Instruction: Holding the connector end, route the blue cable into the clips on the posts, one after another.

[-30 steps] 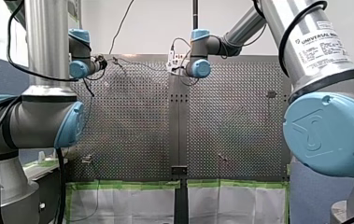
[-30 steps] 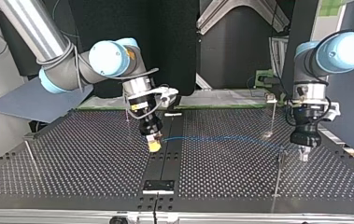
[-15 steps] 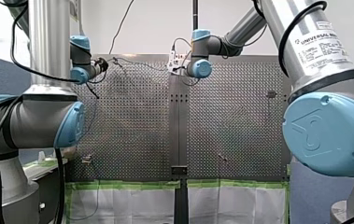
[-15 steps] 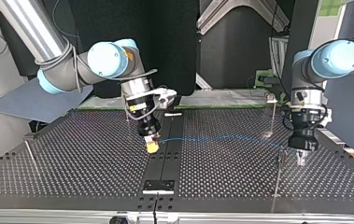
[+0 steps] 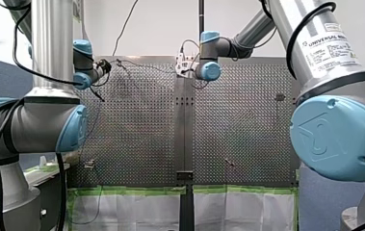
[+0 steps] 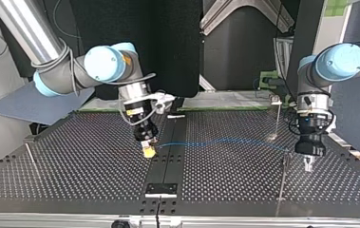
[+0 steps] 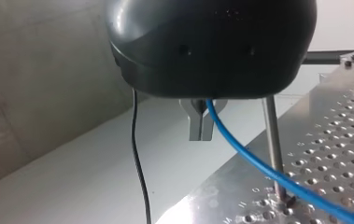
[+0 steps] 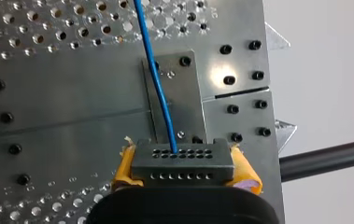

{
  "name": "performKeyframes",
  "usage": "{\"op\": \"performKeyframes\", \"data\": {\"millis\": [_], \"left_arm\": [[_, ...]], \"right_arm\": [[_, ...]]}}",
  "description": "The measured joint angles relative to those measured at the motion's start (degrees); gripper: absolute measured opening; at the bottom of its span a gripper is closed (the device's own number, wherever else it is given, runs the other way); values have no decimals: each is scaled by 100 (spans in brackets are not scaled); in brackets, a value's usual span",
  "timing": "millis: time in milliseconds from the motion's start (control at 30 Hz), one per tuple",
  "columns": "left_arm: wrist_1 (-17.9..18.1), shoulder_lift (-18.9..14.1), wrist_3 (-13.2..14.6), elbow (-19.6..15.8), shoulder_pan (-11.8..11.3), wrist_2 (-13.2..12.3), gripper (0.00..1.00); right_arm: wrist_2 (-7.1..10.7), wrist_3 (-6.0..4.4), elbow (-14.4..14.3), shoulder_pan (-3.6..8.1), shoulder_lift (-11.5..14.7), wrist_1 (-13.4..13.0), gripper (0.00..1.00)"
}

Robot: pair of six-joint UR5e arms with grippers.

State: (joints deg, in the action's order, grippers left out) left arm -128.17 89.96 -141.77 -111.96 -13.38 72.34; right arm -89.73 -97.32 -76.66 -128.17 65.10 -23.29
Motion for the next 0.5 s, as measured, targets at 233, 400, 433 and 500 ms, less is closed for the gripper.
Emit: {"op": "performKeyframes", "data": {"millis": [233, 400, 433, 500], "left_arm": [[140, 155, -283, 115, 5, -96, 1], [137, 403, -334, 308, 66, -97, 1], [134, 450, -331, 337, 76, -92, 1], [129, 558, -307, 381, 93, -68, 1]], "right_arm": [[-16, -72, 18, 85, -1, -29, 0], [-24, -89, 19, 129, -5, -39, 0], [-29, -99, 19, 139, -7, -43, 0], [-38, -128, 21, 166, -8, -54, 0]]}}
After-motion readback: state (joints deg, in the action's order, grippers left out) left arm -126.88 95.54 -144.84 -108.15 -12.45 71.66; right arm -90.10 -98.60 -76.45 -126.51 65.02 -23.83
